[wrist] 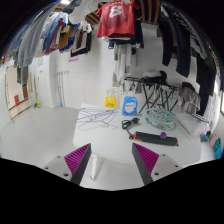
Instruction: Unplug charger
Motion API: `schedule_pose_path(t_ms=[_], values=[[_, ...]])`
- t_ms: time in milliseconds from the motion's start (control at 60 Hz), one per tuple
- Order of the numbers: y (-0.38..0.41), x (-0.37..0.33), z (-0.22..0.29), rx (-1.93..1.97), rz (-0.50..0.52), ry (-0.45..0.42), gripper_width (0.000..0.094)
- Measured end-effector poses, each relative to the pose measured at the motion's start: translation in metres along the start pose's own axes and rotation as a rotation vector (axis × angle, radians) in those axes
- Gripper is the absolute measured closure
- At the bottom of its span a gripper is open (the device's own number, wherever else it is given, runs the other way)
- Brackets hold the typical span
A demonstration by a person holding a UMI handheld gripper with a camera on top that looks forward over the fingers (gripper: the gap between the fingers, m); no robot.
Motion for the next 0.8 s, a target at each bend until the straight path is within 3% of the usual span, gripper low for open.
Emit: schedule_pose_path(t_ms=[483,800], values=[[-0.148,0.068,-0.006,0.079,-0.176,-0.032,0.0078],[-0.254,0.157,-0.027,0.166,-0.25,-0.043,0.0076]])
Point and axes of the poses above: the point between the fingertips, and its own axes, seen from behind it with the camera up: y to the left, z up, x forward, the way the camera looks, the point moved 4 cm from there along -x, backward, against the way the camera looks
